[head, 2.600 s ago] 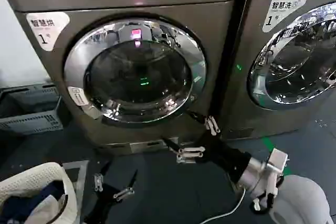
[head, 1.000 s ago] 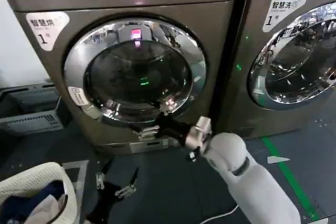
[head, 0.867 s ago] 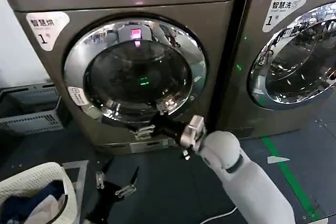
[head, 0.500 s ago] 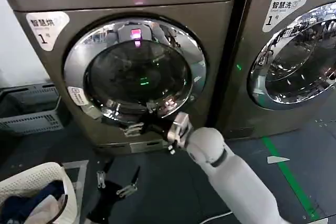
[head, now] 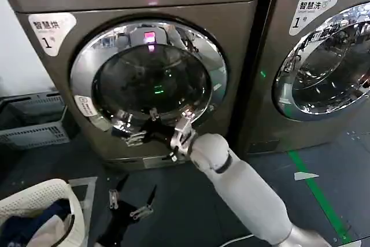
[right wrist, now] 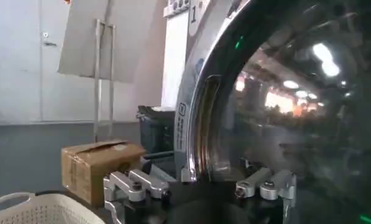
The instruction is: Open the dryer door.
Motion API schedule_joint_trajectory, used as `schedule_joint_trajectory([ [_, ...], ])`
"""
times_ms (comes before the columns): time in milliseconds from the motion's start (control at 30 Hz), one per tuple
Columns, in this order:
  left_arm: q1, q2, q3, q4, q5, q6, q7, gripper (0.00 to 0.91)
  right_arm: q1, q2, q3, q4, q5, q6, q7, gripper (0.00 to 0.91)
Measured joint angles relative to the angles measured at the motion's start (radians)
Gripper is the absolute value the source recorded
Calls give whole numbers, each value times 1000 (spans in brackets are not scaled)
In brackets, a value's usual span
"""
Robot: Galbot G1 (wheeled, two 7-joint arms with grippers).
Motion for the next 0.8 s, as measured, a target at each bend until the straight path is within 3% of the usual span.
schedule_joint_trajectory([
  [800, 1, 3, 4, 0, -2, -3, 3, 907, 74, 119, -62, -134, -25, 10, 8, 907],
])
